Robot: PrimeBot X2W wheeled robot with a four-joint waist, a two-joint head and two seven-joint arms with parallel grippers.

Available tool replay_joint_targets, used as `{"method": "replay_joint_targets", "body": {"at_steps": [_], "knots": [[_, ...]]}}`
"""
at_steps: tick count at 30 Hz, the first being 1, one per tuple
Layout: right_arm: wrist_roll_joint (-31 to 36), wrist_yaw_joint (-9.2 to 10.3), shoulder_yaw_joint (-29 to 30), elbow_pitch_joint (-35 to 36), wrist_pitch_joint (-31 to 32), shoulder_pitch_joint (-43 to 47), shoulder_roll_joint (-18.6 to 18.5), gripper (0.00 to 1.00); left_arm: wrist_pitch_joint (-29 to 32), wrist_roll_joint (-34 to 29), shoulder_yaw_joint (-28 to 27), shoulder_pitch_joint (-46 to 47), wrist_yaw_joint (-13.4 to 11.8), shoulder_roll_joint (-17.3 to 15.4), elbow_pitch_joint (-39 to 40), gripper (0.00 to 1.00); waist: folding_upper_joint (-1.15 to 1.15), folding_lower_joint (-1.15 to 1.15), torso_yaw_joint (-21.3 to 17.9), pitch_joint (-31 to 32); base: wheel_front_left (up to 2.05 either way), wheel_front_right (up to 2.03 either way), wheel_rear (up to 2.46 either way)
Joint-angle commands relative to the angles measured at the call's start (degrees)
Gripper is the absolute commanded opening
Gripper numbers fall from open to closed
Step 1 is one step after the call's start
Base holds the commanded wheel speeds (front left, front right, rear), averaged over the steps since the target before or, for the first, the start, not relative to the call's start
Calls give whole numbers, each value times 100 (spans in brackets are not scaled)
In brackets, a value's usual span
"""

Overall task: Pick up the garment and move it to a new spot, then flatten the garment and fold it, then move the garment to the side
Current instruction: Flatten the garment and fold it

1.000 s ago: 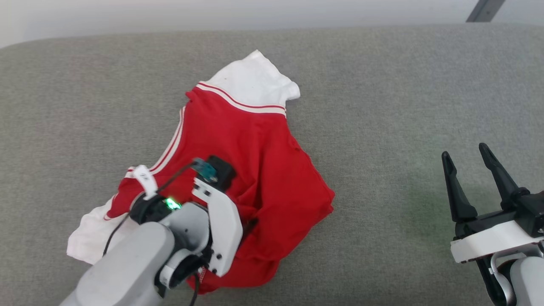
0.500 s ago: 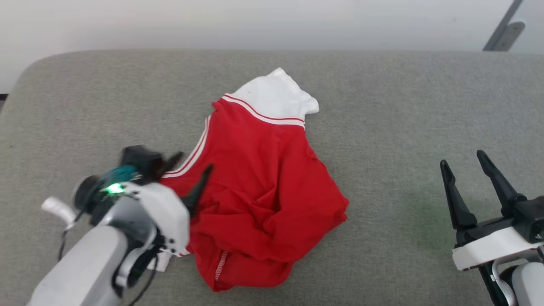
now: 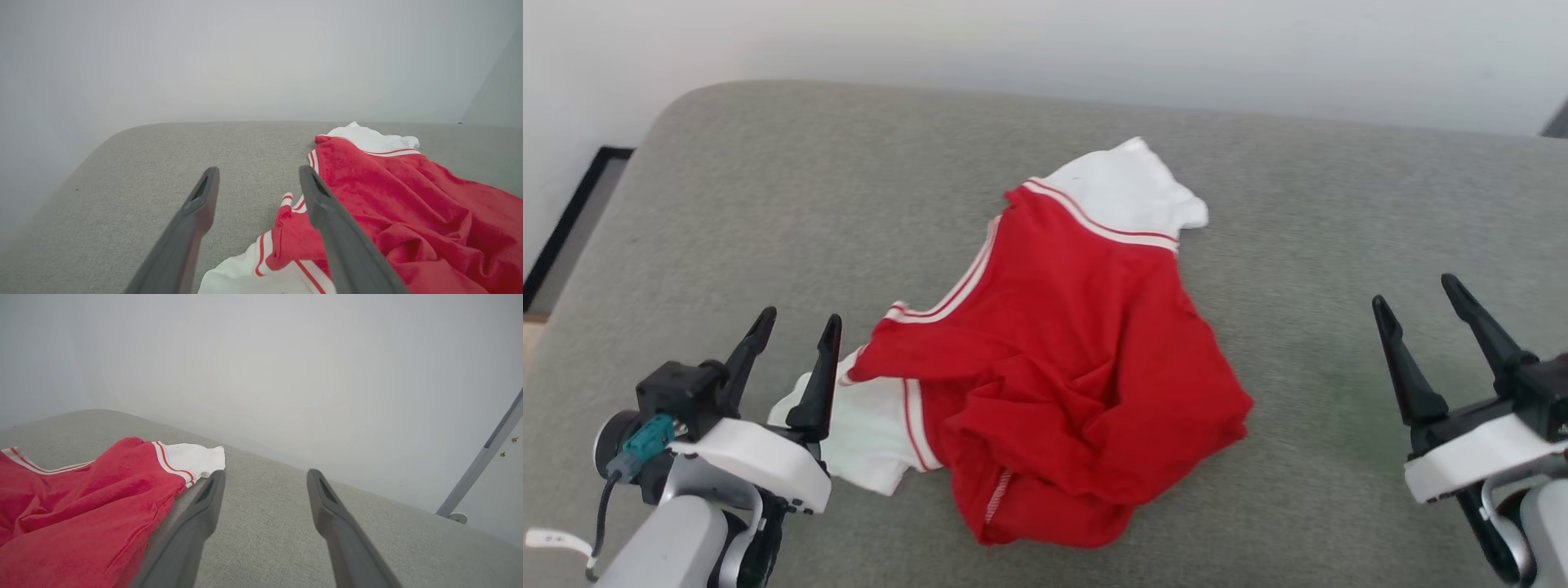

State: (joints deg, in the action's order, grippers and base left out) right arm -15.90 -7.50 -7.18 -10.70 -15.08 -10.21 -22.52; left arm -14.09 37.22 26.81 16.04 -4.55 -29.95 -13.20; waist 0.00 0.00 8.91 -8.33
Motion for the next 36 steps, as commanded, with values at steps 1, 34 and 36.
{"method": "replay_joint_targets", "body": {"at_steps": [1, 34, 36], "knots": [[-81, 2, -49, -57, -10, -120, -54, 100, -69, -98, -74, -88, 33, 54, -13, 100, 0, 0, 141, -56, 0, 0, 0], [-2587, 2, -3627, -2470, 2122, -3873, -1854, 100, -117, -1918, -2329, -1036, 1201, 2693, 437, 100, 0, 0, 1932, -1084, 0, 0, 0], [-2743, 2, -3807, -2644, 2432, -4116, -1884, 100, -118, -1838, -2231, -1028, 1203, 2694, 425, 100, 0, 0, 2014, -1142, 0, 0, 0]]}}
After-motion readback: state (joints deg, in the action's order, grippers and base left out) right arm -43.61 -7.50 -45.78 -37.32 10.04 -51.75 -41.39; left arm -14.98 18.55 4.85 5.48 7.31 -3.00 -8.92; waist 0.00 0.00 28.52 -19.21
